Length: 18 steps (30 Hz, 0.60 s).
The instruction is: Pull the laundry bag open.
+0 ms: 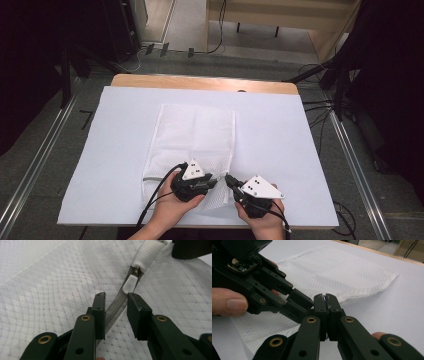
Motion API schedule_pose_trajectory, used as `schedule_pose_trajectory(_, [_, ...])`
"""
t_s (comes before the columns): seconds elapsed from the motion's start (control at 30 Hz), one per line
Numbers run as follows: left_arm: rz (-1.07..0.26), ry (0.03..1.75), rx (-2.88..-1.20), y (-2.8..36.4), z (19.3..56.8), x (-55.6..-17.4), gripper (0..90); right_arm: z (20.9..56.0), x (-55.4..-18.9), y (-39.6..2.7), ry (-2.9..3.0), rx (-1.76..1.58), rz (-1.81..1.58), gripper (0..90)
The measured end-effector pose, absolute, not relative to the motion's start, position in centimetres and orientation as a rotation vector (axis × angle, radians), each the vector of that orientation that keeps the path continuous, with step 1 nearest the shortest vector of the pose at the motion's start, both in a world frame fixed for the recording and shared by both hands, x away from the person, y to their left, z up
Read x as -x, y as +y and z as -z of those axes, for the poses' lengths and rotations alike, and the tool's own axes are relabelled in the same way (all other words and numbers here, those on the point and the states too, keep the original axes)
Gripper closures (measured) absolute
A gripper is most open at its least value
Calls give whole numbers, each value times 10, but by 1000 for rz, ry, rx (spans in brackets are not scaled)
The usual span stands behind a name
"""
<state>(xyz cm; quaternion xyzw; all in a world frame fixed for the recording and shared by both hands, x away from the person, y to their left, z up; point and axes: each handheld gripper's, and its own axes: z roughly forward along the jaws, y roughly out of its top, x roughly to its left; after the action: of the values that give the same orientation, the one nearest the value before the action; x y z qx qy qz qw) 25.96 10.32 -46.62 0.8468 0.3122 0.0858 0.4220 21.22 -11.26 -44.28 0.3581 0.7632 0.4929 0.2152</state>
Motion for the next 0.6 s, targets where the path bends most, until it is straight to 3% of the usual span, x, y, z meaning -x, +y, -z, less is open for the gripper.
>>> schedule_pose_trajectory(0.6, [-296, 770, -2086, 104, 459, -255, 708, 445, -208, -109, 2167, -960, -1379, 900])
